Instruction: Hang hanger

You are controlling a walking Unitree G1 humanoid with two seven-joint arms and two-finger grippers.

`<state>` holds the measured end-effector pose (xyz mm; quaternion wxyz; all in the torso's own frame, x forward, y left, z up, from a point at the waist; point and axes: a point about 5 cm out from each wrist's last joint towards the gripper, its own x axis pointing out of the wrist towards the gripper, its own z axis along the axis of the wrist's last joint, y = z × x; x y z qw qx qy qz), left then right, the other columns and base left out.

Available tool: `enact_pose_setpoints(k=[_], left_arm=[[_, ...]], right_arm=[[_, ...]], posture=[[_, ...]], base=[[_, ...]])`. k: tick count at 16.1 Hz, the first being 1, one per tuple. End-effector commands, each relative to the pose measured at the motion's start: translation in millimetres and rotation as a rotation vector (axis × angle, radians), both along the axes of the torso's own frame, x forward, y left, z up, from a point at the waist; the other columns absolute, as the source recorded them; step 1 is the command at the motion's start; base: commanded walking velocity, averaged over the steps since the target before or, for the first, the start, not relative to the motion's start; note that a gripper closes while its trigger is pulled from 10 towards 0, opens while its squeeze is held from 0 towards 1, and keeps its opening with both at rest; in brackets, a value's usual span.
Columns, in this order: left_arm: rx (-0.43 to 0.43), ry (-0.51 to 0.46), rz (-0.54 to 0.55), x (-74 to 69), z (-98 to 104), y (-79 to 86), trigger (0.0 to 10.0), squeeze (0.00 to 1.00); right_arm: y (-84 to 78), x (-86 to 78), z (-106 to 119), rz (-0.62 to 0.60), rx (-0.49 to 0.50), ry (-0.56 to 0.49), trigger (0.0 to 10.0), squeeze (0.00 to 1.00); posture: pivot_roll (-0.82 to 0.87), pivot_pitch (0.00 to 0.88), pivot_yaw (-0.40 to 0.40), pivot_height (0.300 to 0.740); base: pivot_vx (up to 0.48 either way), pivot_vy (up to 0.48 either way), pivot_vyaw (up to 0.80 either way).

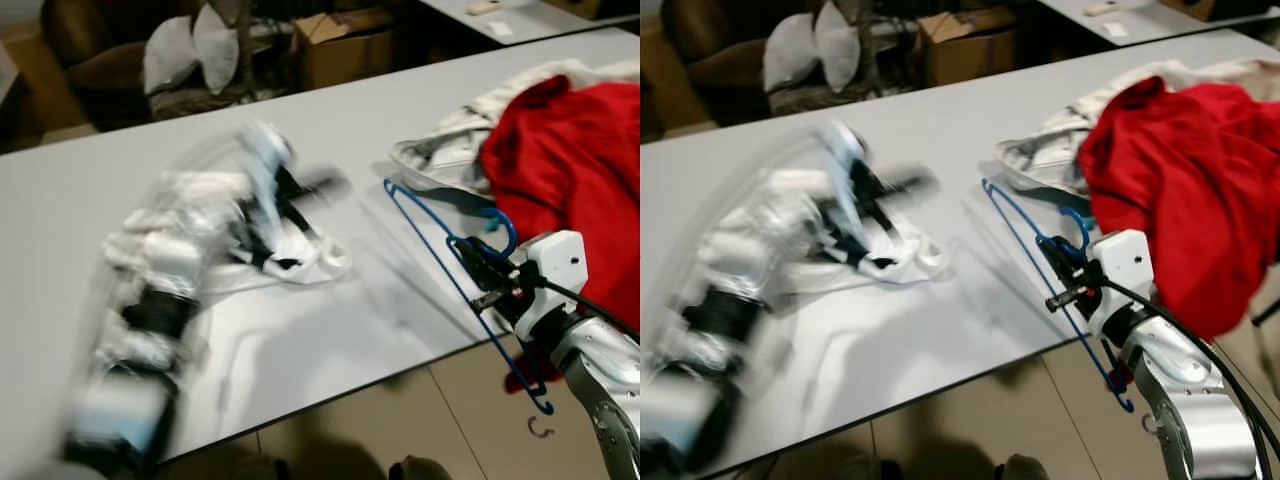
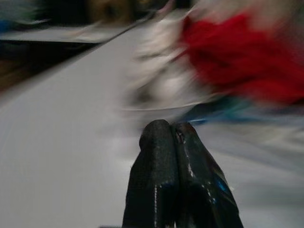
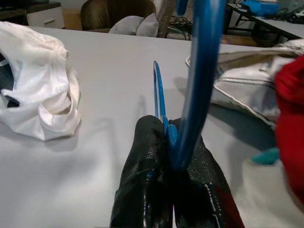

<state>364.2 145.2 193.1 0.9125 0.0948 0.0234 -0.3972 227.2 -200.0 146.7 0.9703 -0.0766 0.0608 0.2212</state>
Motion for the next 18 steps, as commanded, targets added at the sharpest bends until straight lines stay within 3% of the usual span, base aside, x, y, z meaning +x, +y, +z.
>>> enact_pose_setpoints(k=[1,2,3,4,6,7,9,11,12,13,14,17,18], left_arm=[[0.27,0.005,0.086,-0.4,-14.6,34.8,10.0,0.0],[0.33,0.046,0.086,-7.5,-12.6,56.9,10.0,0.0],[0.355,0.066,0.089,-12.2,-10.8,66.8,10.0,0.0],[0.389,0.132,0.06,-26.8,-7.2,87.9,10.0,0.0],[0.419,0.222,-0.012,-45.3,-8.8,105.7,10.0,0.0],[0.476,0.316,-0.042,-57.3,-20.3,113.5,10.0,0.0],[0.539,0.405,-0.05,-67.4,-35.2,116.3,10.0,0.0],[0.604,0.457,-0.063,-74.0,-56.7,111.5,10.0,0.0],[0.626,0.461,-0.054,-74.1,-62.8,111.4,10.0,0.0],[0.686,0.459,-0.019,-73.2,-81.1,110.8,10.0,0.0],[0.714,0.447,-0.009,-73.2,-92.5,110.3,10.0,0.0],[0.729,0.463,0.015,-76.4,-99.2,109.2,10.0,0.0],[0.768,0.528,0.007,-87.3,-103.6,121.5,10.0,0.0]], right_arm=[[8.7,-3.3,8.1,0.086,0.027,-0.026,10.0,0.0],[16.9,-7.5,14.1,0.17,0.076,-0.029,10.0,0.0],[21.3,-9.6,16.8,0.215,0.101,-0.027,10.0,0.0],[30.9,-12.7,21.3,0.319,0.143,-0.011,10.0,0.0],[39.7,-10.9,24.4,0.429,0.163,0.013,10.0,0.0],[43.6,-7.4,23.5,0.516,0.127,0.055,10.0,0.0],[44.5,-2.6,15.6,0.593,0.036,0.151,10.0,0.0],[35.2,9.8,-3.6,0.551,-0.092,0.26,10.0,0.0],[33.6,12.4,-4.7,0.536,-0.101,0.26,10.0,0.0],[27.0,22.6,-4.6,0.461,-0.124,0.243,10.0,0.0],[23.4,27.5,-2.2,0.431,-0.127,0.228,10.0,0.0],[18.1,35.9,5.2,0.369,-0.105,0.179,10.0,0.0],[11.4,42.1,12.8,0.292,-0.063,0.121,10.0,0.0]], posture=[[-0.18,0.0,0.103,0.74],[-0.18,0.0,0.103,0.74],[-0.18,0.0,0.102,0.74],[-0.17,0.0,0.097,0.74],[-0.15,0.0,0.083,0.74],[-0.14,0.0,0.076,0.74],[-0.13,0.0,0.072,0.74],[-0.12,0.0,0.067,0.74],[-0.12,0.0,0.065,0.74],[-0.11,0.0,0.063,0.74],[-0.11,0.0,0.063,0.74],[-0.11,0.0,0.06,0.74],[-0.11,0.0,0.061,0.74]], base=[[0.0,0.0,0.0],[0.0,0.0,0.0],[0.0,0.0,0.0],[0.0,0.0,0.0],[0.0,0.0,0.0],[0.0,0.0,0.0],[0.0,0.0,0.0],[0.0,0.0,0.0],[0.0,0.0,0.0],[0.0,0.0,0.0],[0.0,0.0,0.0],[0.0,0.0,0.0],[0.0,0.0,0.0]])
